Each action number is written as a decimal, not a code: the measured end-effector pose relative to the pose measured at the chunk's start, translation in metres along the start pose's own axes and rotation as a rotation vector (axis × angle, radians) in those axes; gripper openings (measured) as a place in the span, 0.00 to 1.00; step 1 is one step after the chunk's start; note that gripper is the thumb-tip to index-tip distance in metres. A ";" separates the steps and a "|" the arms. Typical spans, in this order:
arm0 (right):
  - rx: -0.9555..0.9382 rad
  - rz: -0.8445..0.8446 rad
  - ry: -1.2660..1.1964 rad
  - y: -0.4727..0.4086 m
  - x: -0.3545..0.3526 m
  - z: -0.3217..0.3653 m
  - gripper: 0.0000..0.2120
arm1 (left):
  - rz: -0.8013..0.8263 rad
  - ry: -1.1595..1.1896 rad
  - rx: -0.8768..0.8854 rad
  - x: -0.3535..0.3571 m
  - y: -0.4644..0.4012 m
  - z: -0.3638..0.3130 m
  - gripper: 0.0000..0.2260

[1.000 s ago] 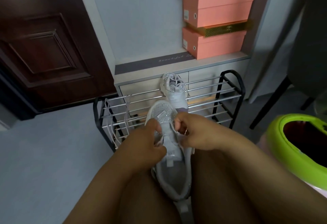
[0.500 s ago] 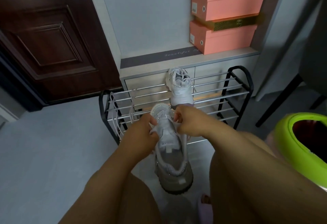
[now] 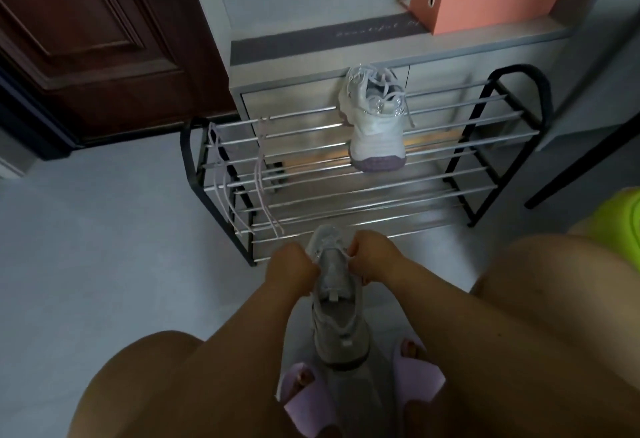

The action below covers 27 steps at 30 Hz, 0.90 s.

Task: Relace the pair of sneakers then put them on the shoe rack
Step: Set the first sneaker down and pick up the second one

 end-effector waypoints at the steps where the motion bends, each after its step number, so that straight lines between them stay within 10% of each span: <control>1: 0.006 0.000 -0.002 -0.005 0.008 -0.004 0.01 | 0.008 -0.032 -0.014 0.007 -0.004 0.002 0.05; 11: 0.077 0.028 -0.082 -0.051 0.075 -0.033 0.14 | 0.110 -0.087 -0.180 0.072 -0.052 0.043 0.15; 27: 0.098 0.004 -0.225 -0.091 0.109 -0.066 0.06 | 0.104 0.240 -0.251 0.105 -0.096 0.084 0.07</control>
Point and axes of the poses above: each hand's wrist, its own y-axis away from the middle knuckle, its own x-axis out of the palm, z = x × y, the point moved 4 cm from there along -y, towards the middle knuckle, and after that the axes turned 5 degrees about y, right-handed, at the moved point
